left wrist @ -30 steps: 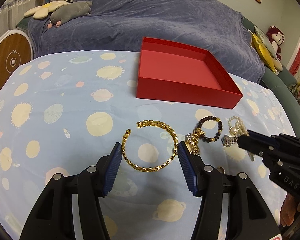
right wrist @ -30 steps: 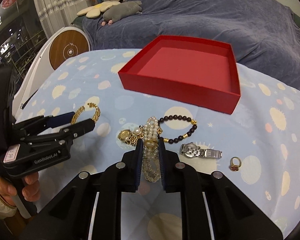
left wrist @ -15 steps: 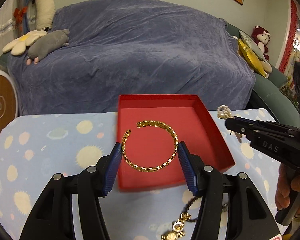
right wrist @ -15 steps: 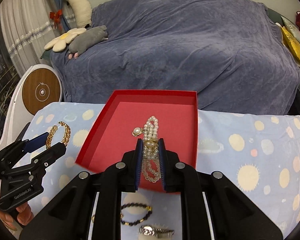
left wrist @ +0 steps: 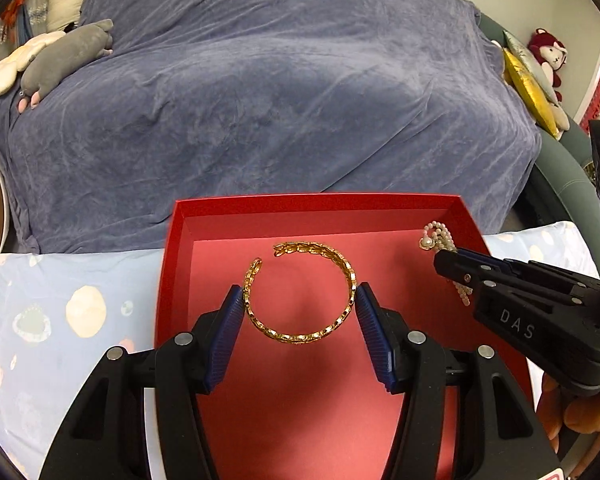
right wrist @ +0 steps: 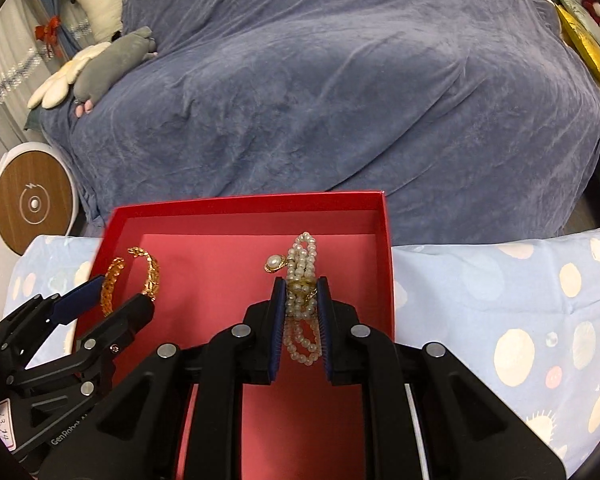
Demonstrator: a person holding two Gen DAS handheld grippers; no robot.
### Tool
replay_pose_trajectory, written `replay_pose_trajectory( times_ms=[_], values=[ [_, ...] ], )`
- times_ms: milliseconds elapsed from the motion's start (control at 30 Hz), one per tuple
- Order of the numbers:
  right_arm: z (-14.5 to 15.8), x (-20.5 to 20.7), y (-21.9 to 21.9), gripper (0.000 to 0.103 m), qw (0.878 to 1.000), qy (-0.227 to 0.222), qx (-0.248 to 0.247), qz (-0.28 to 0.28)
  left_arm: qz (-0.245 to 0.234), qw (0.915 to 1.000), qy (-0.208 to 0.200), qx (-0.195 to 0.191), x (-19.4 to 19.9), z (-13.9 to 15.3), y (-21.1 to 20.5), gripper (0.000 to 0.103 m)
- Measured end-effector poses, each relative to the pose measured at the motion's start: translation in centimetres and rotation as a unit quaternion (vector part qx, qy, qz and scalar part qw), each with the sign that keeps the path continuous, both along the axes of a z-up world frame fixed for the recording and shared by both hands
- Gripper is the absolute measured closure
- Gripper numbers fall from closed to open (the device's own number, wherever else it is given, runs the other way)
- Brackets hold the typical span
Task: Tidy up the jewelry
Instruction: 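Drop the bangle from the left tool into the red box while the right tool drops the pearls, then lift both open tools out of the box toward the watches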
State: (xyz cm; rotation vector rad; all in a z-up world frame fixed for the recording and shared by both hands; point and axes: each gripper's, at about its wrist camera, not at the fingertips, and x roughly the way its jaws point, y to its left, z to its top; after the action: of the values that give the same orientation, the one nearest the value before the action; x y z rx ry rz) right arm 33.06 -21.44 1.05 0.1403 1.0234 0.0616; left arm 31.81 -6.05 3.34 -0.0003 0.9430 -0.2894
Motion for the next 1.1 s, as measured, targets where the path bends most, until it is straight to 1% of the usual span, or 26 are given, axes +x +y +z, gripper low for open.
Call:
replay_pose_trajectory(
  times_ms=[67,233,333,400,433,467,533,600,633,667,733,800,833,867,900,933,1033,1100],
  values=[
    [-0.7,0.5,-0.1,0.088,1.0,0.008,-0.007,-0.002,0.0,1.0,0.005,0.007,0.4,-0.6,-0.1,0.048],
    [-1.0,0.9,-0.1,0.088,1.0,0.005,-0.021,0.002,0.002,0.9997,0.022,0.014,1.1,-1.5,-0.1,0.048],
    [-1.1,0.5,-0.3,0.087,1.0,0.001,-0.019,0.003,0.017,0.9994,0.027,0.016,1.1,-1.7,0.2,0.047],
    [-1.1,0.0,-0.3,0.084,1.0,-0.001,-0.017,0.004,0.024,0.9993,0.026,0.008,1.0,-1.6,0.5,0.046],
    [-1.1,-0.2,-0.3,0.081,1.0,-0.003,-0.016,0.005,0.028,0.9992,0.028,0.006,0.9,-1.7,0.8,0.043],
    [-1.1,-0.5,-0.2,0.079,1.0,-0.003,-0.017,0.005,0.03,0.999,0.032,0.003,0.8,-1.7,1.0,0.042],
    [-1.0,-1.1,0.0,0.078,1.0,-0.004,-0.02,0.006,0.035,0.9984,0.043,0.0,0.5,-2.0,1.3,0.042],
    [-0.4,-1.8,0.2,0.078,1.0,-0.017,-0.023,0.002,0.043,0.9984,0.037,0.003,-0.1,-1.7,1.6,0.042],
    [0.3,-2.4,0.3,0.078,0.999,-0.029,-0.024,0.002,0.048,0.9986,0.022,0.01,-0.6,-1.1,1.7,0.042],
    [1.1,-3.1,0.2,0.078,0.999,-0.039,-0.023,0.002,0.05,0.9986,0.006,0.013,-1.1,-0.4,1.8,0.042],
    [3.2,-5.1,0.1,0.078,0.998,-0.06,-0.019,0.009,0.055,0.9982,-0.023,0.007,-2.7,1.7,2.3,0.042],
    [5.7,-8.1,0.0,0.069,0.995,-0.088,-0.035,0.013,0.059,0.9967,-0.056,0.0,-4.9,4.2,3.2,0.042],
    [6.8,-9.8,0.0,0.061,0.994,-0.101,-0.041,0.016,0.06,0.9955,-0.073,0.0,-6.4,5.5,3.7,0.042],
    [7.7,-11.6,0.0,0.059,0.993,-0.112,-0.043,0.021,0.061,0.9944,-0.086,-0.001,-8.0,6.6,4.1,0.041],
    [8.5,-13.6,-0.1,0.059,0.991,-0.121,-0.042,0.025,0.065,0.9932,-0.097,0.002,-9.4,7.4,4.6,0.036],
    [9.0,-15.3,-0.1,0.059,0.991,-0.124,-0.041,0.03,0.071,0.9916,-0.108,0.009,-11.3,8.1,5.0,0.033],
    [9.5,-20.6,0.3,0.059,0.991,-0.123,-0.035,0.043,0.076,0.988,-0.13,0.035,-16.4,8.9,6.0,0.031],
    [9.2,-23.7,0.6,0.059,0.991,-0.12,-0.039,0.048,0.071,0.9888,-0.123,0.045,-19.3,8.5,6.5,0.031]
  ],
)
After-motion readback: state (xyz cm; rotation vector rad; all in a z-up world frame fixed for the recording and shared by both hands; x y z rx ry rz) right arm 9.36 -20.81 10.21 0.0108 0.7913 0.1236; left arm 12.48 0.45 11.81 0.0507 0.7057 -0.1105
